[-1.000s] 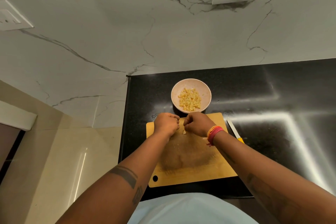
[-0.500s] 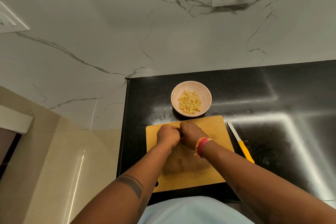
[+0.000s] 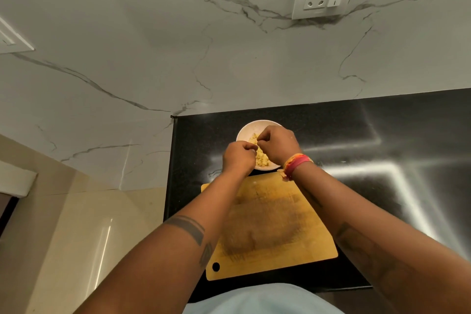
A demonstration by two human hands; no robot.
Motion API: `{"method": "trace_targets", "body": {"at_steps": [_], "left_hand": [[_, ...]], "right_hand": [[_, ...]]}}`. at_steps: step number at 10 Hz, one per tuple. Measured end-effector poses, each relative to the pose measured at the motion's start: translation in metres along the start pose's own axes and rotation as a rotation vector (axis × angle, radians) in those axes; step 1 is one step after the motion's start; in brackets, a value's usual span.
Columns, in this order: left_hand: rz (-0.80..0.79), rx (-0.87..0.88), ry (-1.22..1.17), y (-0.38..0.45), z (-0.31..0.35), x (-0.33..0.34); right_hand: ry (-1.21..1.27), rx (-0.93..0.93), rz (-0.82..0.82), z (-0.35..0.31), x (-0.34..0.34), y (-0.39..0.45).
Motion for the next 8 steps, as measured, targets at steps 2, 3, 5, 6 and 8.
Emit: {"method": "trace_targets", "body": {"at_steps": [2, 3, 5, 6, 8], "left_hand": [[0.003, 0.023, 0.121, 0.012, 0.002, -0.01], [0.048, 0.065, 0.103, 0.008, 0.01, -0.022], [0.062, 0.196, 0.201, -0.011, 0.031, -0.036], [0.057, 0.284, 0.253, -0.022, 0.041, -0.039], [0.062, 0.459, 0.299, -0.053, 0.061, -0.057]], "right_hand": [[-0.052, 0.062, 0.051, 0.002, -0.006, 0.005], [0.029, 0.069, 0.071, 0.003, -0.014, -0.004], [-0.018, -0.041, 0.053, -0.008, -0.015, -0.025], [-0.035, -0.095, 0.073, -0.016, -0.014, -0.037], [-0.059, -0.16, 0.129, -0.033, -0.015, -0.067]]}}
Point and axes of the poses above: each hand's wrist, its own y-axis towards the middle knuckle, its own x-axis out of the palm, z = x × y, the point moved 6 cm from there along y, towards the middle knuckle, and after that the axes turned 14 degrees about x, right-handed, at the moved point
